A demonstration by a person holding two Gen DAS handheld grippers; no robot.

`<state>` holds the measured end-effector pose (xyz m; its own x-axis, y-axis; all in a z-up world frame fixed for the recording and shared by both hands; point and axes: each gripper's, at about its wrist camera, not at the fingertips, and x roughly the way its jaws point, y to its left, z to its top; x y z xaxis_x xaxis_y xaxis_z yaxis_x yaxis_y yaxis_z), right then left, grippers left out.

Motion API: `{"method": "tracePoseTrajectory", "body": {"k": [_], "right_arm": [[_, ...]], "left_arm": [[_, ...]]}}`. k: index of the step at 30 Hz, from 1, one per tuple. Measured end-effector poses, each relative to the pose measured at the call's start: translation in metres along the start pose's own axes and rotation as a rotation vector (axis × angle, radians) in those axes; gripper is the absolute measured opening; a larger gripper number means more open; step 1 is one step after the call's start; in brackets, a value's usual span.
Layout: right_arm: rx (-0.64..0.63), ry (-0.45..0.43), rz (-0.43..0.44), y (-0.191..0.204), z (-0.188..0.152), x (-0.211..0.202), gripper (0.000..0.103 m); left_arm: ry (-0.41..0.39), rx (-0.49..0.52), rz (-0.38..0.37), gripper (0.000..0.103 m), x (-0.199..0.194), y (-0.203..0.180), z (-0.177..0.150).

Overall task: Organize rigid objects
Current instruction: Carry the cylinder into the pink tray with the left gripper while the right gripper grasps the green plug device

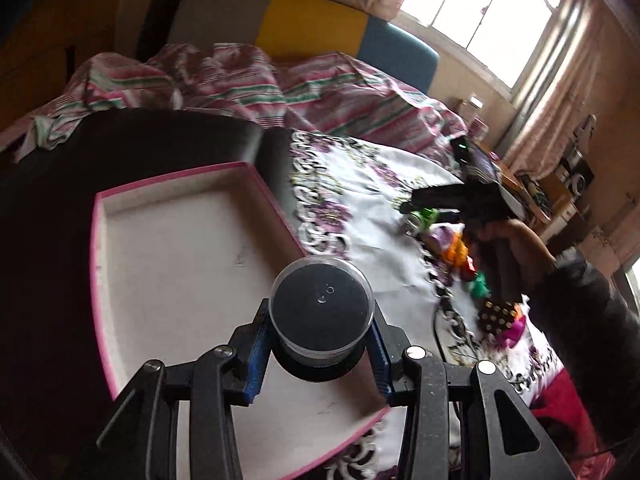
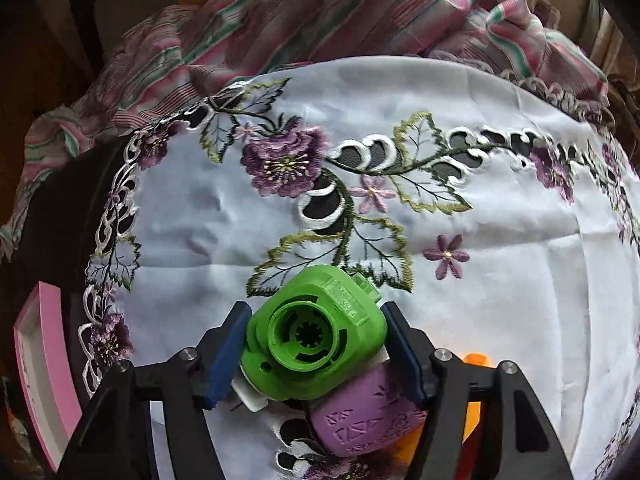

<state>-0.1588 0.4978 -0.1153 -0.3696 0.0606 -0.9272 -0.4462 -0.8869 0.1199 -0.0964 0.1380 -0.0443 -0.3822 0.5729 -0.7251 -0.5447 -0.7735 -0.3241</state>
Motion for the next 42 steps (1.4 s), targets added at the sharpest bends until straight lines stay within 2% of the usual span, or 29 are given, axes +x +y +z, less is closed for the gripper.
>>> {"method": "tracePoseTrajectory", "body": {"k": [1, 6, 11, 15, 20, 30, 32, 33, 34, 35, 42], "right_arm": [[-0.022, -0.001, 0.032, 0.007, -0.003, -0.003, 0.066], [-0.191, -0.043, 0.053, 0.043, -0.031, -0.034, 0.066], [-0.288, -0.078, 0.095, 0.058, -0.071, -0.071, 0.066], [-0.312, -0.057, 0.138, 0.064, -0.102, -0.075, 0.066], [-0.337, -0.020, 0.127, 0.059, -0.128, -0.058, 0.066], [-0.304, -0.029, 0.161, 0.046, -0.133, -0.047, 0.066], [-0.297, -0.030, 0.168, 0.045, -0.133, -0.046, 0.066], [-0.294, -0.030, 0.170, 0.045, -0.132, -0.045, 0.066], [-0.295, -0.031, 0.169, 0.046, -0.133, -0.045, 0.066], [-0.298, -0.032, 0.168, 0.046, -0.133, -0.045, 0.066], [-0.310, -0.032, 0.164, 0.046, -0.133, -0.045, 0.067]], "left_arm": [[0.003, -0.014, 0.004, 0.044, 0.000, 0.007, 0.000], [-0.006, -0.070, 0.033, 0.044, -0.005, 0.035, -0.002], [-0.012, -0.128, 0.043, 0.044, -0.005, 0.059, 0.006], [-0.008, -0.156, 0.078, 0.044, 0.006, 0.080, 0.020], [0.009, -0.167, 0.154, 0.044, 0.029, 0.103, 0.034], [0.039, -0.146, 0.248, 0.045, 0.056, 0.117, 0.048], [0.030, -0.122, 0.283, 0.050, 0.058, 0.115, 0.049], [0.029, -0.121, 0.287, 0.059, 0.057, 0.114, 0.049], [0.017, -0.129, 0.282, 0.065, 0.054, 0.114, 0.049], [0.002, -0.135, 0.280, 0.066, 0.049, 0.113, 0.048], [-0.051, -0.135, 0.329, 0.066, 0.006, 0.096, 0.021]]}}
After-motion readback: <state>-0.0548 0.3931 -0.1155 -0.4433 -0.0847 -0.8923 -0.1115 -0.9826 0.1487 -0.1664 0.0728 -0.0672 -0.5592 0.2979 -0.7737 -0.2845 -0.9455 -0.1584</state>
